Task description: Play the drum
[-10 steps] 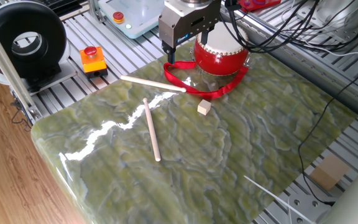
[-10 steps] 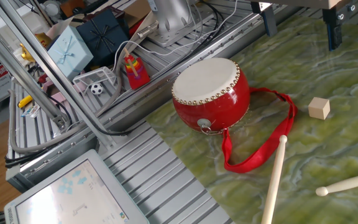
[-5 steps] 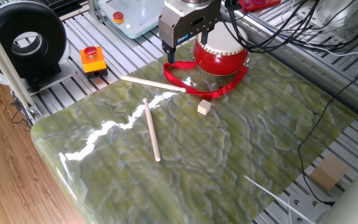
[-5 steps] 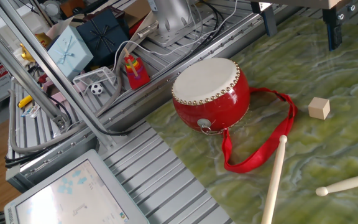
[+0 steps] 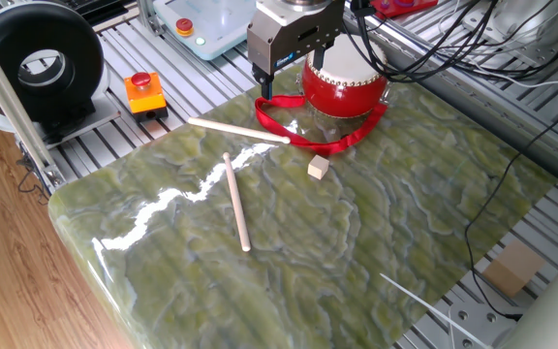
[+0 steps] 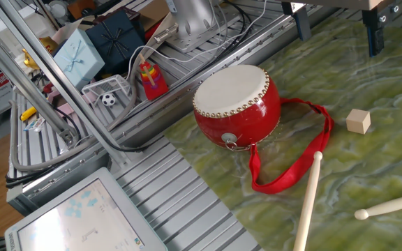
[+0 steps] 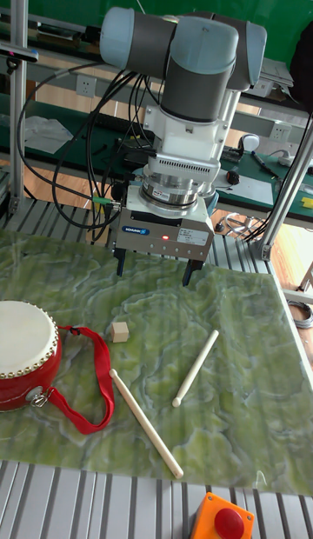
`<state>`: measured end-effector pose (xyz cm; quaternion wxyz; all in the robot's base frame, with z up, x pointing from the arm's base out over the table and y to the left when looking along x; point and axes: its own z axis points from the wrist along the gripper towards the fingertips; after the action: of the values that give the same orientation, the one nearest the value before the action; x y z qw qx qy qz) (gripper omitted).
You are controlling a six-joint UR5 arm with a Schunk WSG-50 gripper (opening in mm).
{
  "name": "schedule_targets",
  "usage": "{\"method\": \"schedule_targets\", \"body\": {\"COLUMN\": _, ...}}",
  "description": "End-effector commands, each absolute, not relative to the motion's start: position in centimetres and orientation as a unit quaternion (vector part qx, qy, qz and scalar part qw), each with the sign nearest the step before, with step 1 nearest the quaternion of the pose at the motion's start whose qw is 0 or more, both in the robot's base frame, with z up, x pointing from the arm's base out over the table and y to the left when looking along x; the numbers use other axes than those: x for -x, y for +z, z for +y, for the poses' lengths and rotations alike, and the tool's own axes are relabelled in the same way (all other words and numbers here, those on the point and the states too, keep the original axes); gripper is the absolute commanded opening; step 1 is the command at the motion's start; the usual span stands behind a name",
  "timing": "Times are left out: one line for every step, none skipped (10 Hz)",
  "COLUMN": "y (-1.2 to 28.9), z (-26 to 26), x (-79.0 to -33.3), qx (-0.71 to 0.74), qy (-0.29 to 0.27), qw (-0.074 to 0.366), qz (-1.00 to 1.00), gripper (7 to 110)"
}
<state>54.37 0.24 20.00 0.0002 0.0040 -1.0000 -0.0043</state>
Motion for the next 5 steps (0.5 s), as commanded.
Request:
{"method": "schedule_targets", "body": {"y": 20.43, "z": 2.3, "x": -58.49, "qx": -0.073, "qy": -0.035, "qw": -0.086, "qz": -0.993, "gripper": 109}}
{"method": "schedule_targets", "body": {"y": 20.47, "z": 2.83, "x": -58.65, "qx": -0.071, "qy": -0.046, "qw": -0.089, "qz": -0.992, "gripper": 109}}
{"method": "schedule_targets", "body": {"y": 20.36, "z": 2.86, "x": -58.68, "qx": -0.073, "qy": -0.046, "qw": -0.09, "qz": -0.992, "gripper": 7}}
{"method": "schedule_targets", "body": {"y": 20.26, "z": 2.94, "x": -58.73, "qx": -0.071, "qy": -0.049, "qw": -0.091, "qz": -0.992, "gripper": 7}}
{"method": "schedule_targets", "body": {"y": 20.2, "z": 2.9, "x": -58.77, "qx": -0.071, "qy": -0.048, "qw": -0.092, "qz": -0.992, "gripper": 7}}
